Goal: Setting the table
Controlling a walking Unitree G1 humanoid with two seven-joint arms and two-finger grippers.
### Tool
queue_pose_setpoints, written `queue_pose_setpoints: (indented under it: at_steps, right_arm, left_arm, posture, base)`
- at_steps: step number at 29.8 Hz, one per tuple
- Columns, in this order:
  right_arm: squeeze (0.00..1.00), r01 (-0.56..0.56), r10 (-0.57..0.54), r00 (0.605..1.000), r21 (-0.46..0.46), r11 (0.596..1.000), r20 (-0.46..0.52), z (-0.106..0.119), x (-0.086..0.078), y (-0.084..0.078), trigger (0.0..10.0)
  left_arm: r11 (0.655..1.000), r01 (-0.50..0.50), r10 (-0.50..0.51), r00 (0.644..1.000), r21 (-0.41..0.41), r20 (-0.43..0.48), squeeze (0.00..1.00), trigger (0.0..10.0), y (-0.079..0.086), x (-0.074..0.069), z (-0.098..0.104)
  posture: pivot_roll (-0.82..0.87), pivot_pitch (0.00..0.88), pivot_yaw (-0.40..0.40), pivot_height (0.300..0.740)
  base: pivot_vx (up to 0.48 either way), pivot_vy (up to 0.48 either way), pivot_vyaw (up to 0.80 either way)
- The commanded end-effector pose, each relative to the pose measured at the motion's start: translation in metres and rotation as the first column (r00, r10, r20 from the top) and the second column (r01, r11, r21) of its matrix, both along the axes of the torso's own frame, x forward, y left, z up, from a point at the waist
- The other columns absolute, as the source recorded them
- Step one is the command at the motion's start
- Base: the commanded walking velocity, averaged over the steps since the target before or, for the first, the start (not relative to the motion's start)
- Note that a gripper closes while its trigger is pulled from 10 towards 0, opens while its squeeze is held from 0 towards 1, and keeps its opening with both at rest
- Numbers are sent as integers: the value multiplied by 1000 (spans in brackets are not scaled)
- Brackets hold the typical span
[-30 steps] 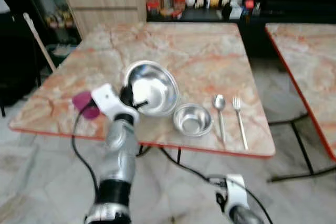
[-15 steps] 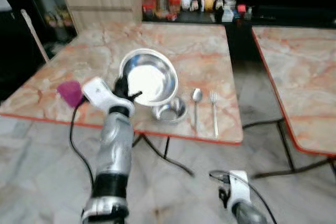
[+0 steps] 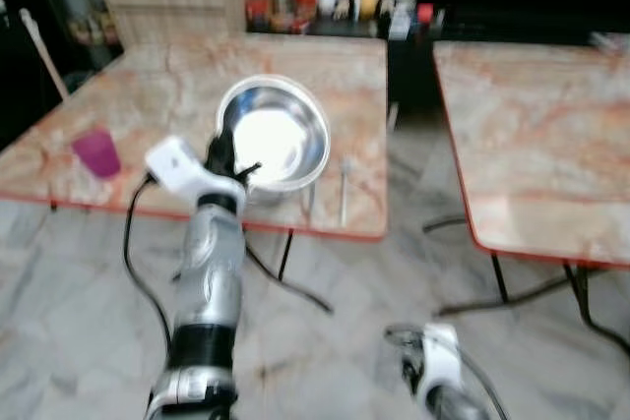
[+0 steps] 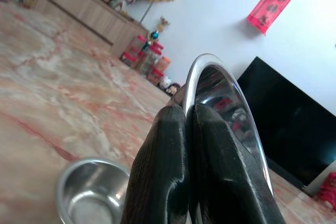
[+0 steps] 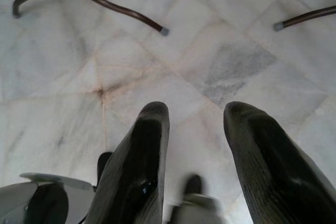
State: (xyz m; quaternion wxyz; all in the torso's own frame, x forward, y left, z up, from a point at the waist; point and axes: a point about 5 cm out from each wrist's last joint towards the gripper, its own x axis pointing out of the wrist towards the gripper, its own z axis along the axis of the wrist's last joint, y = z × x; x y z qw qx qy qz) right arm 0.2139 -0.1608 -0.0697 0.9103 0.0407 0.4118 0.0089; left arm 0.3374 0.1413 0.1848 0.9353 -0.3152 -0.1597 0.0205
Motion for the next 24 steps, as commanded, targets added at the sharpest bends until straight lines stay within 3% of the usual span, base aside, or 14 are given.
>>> queue_pose_setpoints:
  at_steps: [1, 10, 12, 14, 17, 20, 21, 23, 24]
  right_arm:
    - [0, 20, -20, 1000, -18, 1000, 3, 0, -2, -9, 10000]
    - [0, 6, -6, 1000, -19, 1000, 2, -1, -3, -9, 10000]
    - [0, 9, -9, 1000, -21, 1000, 3, -1, -3, -10, 10000]
    - [0, 10, -10, 1000, -21, 1000, 3, -1, -3, -11, 10000]
    - [0, 19, -19, 1000, -21, 1000, 6, -1, -3, -12, 10000]
    - [0, 20, -20, 1000, -19, 1000, 8, -1, -3, -11, 10000]
    - [0, 24, -24, 1000, -15, 1000, 11, -1, -3, -11, 10000]
    - [0, 26, -26, 1000, -14, 1000, 11, -1, -3, -11, 10000]
    - [0, 28, -28, 1000, -13, 1000, 11, -1, -4, -11, 10000]
  left_arm:
    - [1000, 24, -24, 999, -4, 32, 0, 10000, -7, -2, 8]
    - [999, 23, -24, 1000, 30, 19, 0, 10000, -5, -15, 0]
    - [991, 37, -33, 999, 129, -29, 0, 10000, -5, -23, -15]
    - [990, 38, -33, 999, 134, -43, 0, 10000, -3, -25, -19]
    - [981, 39, -13, 991, 191, -136, 0, 10000, 9, -37, -46]
    - [979, 43, -6, 983, 197, -185, 0, 10000, 14, -41, -58]
    - [979, 55, -4, 968, 197, -252, 0, 10000, 19, -47, -75]
    - [979, 61, -3, 959, 197, -282, 0, 10000, 21, -50, -83]
    - [974, 80, 9, 923, 213, -385, 0, 10000, 28, -58, -111]
  posture:
    - [105, 0, 22, 740]
    - [114, 0, 18, 740]
    - [113, 0, 19, 740]
    - [106, 0, 22, 740]
    - [103, 0, 27, 740]
    - [101, 0, 29, 740]
    - [96, 0, 31, 740]
    - [96, 0, 31, 740]
    - [93, 0, 29, 740]
  base:
    - [0, -330, 0]
    - [0, -331, 0]
    - [0, -332, 0]
    - [0, -330, 0]
    - [0, -319, 0]
    - [0, -104, 0]
    - [0, 0, 0]
    - [0, 0, 0]
    - [0, 0, 0]
